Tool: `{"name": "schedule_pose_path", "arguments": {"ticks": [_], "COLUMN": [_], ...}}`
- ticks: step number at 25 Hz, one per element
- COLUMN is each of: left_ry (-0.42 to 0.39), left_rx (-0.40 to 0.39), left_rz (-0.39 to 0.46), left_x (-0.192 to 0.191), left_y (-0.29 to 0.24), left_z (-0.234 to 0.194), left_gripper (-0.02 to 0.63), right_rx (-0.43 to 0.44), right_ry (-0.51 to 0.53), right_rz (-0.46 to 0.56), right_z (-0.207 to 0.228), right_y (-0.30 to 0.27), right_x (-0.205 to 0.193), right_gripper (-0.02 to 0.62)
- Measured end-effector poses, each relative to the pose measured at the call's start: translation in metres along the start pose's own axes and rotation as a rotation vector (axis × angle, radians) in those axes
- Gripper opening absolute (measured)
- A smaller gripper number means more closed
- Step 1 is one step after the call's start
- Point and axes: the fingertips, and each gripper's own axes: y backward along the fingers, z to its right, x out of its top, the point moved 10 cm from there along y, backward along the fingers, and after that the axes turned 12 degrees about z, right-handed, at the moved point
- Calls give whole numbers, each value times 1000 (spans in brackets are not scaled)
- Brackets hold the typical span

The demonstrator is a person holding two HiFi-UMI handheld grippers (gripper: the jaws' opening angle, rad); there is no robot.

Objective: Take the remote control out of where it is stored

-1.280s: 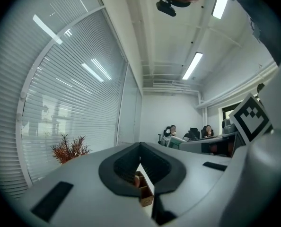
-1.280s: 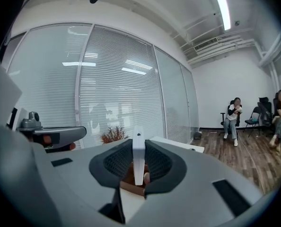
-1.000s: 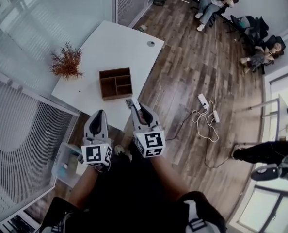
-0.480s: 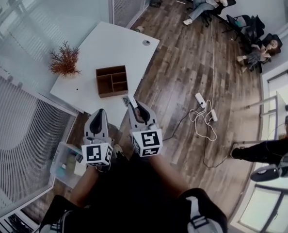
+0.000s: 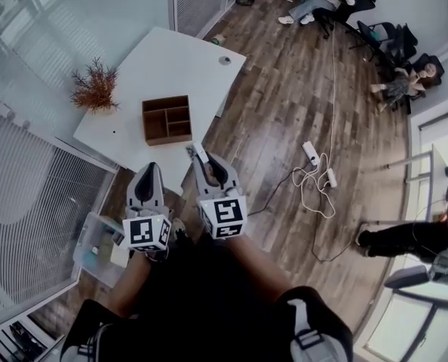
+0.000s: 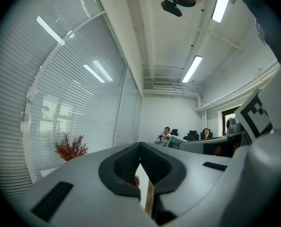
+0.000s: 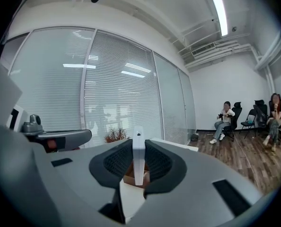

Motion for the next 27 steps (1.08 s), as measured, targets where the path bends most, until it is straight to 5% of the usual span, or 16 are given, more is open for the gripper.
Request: {"name": "schedule_pose_path", "arguments": {"ticks": [27], "left_ry": [-6], "left_rx": [-21], "left_rz": [-6], "left_x": [-6], "left_y": [-21], "left_z": [16], "left_gripper": [6], "right_rx": [28], "right_ry": [13], "right_rz": [-14], "right_z": [13], "right_y": [-7], "right_x": [-3], "right_gripper": [78]}}
